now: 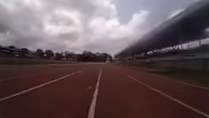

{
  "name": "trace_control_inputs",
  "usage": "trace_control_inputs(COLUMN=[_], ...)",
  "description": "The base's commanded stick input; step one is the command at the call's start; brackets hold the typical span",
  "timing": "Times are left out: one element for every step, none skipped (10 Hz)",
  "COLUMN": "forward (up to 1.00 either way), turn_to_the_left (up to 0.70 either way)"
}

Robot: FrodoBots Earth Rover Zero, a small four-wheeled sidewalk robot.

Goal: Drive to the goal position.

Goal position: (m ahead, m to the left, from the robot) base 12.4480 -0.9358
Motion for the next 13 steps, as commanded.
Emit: trace_control_inputs(forward=[0.70,0.70,0.70,0.70,0.70,0.70,0.70,0.70,0.70,0.70,0.70,0.70,0.70], turn_to_the_left=[0.00,0.00,0.00,0.00,0.00,0.00,0.00,0.00,0.00,0.00,0.00,0.00,0.00])
